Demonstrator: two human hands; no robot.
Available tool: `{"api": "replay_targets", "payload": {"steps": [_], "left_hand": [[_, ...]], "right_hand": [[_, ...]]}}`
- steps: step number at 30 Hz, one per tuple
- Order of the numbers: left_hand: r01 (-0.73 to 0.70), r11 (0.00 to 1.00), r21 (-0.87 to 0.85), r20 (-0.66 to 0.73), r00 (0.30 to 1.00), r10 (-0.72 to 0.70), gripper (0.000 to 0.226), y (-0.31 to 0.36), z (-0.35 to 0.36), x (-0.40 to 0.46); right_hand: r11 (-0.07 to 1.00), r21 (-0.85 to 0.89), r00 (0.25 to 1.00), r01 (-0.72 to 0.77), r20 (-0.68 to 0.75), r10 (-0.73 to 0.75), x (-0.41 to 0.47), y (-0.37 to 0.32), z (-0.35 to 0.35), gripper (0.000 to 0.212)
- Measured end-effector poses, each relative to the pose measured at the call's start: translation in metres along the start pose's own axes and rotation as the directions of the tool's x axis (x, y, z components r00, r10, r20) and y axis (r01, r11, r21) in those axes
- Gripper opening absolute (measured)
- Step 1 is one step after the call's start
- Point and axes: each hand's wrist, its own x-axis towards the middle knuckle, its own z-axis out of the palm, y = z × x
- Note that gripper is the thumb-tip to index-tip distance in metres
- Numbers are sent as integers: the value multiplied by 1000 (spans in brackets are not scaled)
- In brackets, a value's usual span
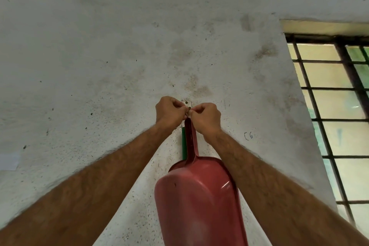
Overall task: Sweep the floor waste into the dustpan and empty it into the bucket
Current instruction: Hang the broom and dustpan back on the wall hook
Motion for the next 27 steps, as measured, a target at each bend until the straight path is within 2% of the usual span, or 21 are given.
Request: {"api": "replay_targets", "payload": {"steps": [6, 12, 18, 22, 27], "left_hand": [[-12, 997, 81, -66, 998, 17, 9, 7, 9, 17], [39, 990, 137, -17, 999, -37, 3, 3, 9, 25], [190, 982, 1, 26, 981, -190, 5, -5, 9, 22], [282, 943, -175, 58, 959, -276, 6, -11, 11, 16], [291, 934, -207, 44, 957, -288, 11, -16, 14, 12]], "right_hand": [[978, -203, 998, 53, -9, -56, 20, -12, 8, 12], [989, -146, 1000, 16, 5, -16, 25, -2, 10, 18], [998, -44, 999, 39, -3, -40, 14, 12, 9, 13], [997, -15, 997, 74, -26, -74, 2, 19, 9, 15], [988, -79, 991, 132, 9, -131, -19, 18, 0, 20]]}}
